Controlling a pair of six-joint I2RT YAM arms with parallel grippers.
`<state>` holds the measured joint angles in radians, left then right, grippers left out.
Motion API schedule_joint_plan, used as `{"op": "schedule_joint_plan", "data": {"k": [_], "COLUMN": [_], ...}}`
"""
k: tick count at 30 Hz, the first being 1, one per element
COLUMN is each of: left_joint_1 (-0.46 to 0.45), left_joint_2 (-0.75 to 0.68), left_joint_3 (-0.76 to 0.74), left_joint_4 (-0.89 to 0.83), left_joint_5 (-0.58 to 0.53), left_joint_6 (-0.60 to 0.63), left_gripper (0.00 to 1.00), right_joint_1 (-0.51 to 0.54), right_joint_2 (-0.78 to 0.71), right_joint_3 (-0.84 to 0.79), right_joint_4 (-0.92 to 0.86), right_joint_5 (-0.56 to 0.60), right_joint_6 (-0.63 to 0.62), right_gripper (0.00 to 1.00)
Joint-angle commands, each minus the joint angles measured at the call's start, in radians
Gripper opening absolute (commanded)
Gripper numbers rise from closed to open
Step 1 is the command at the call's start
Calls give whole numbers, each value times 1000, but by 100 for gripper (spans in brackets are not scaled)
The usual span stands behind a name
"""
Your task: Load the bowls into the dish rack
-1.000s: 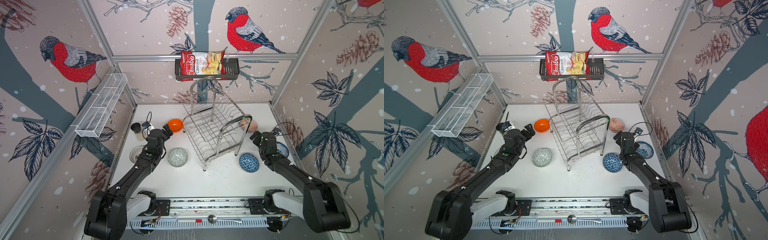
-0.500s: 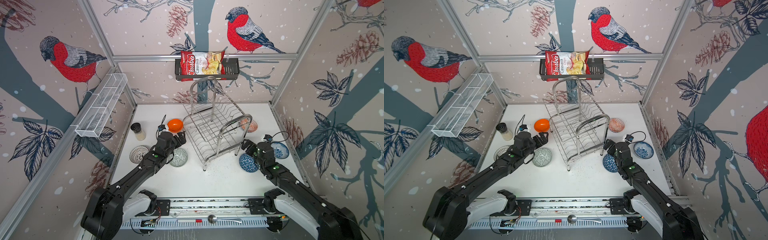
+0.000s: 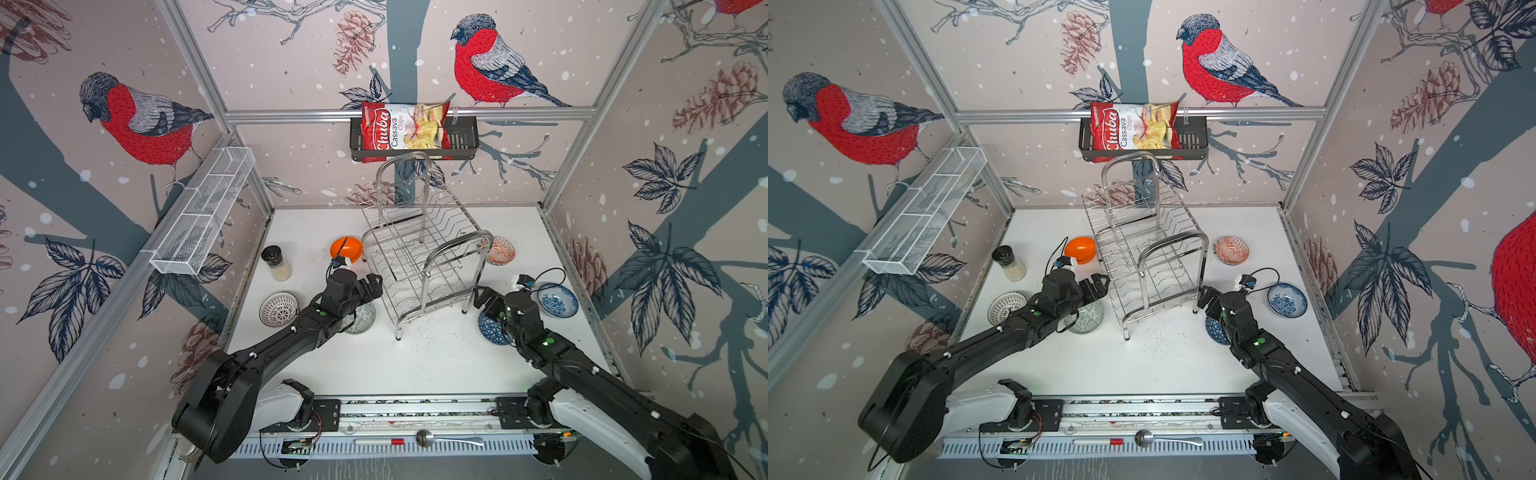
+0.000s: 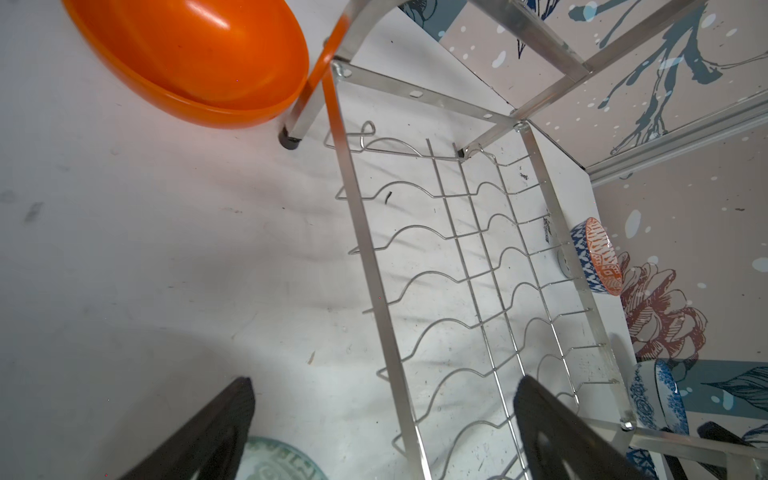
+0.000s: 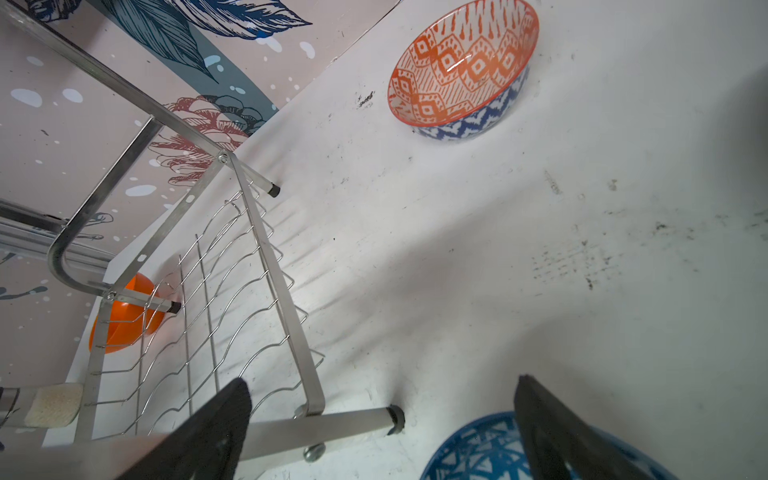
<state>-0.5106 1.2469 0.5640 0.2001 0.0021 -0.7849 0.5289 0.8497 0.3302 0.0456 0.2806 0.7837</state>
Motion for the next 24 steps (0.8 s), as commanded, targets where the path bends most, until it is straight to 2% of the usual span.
{"op": "schedule_joint_plan", "data": {"k": [1,11,24], "left_joint_1": [-40,-125,-197], "left_joint_2": [38,131,241], "left_joint_3": [41,109,209], "left_joint_4": [57,79,97], "left_joint_5": [25,12,6], "left_joint_6": [2,-20,-39], "left_gripper": [98,98,98], "right_joint_1": [2,2,-18], "right_joint_2": [36,102,168], "right_joint_3": [28,69,127], "right_joint_4": [41,70,76], "right_joint_5": [15,-21,6], "right_joint_6": [0,44,42], "right_gripper": [100,100,100]}}
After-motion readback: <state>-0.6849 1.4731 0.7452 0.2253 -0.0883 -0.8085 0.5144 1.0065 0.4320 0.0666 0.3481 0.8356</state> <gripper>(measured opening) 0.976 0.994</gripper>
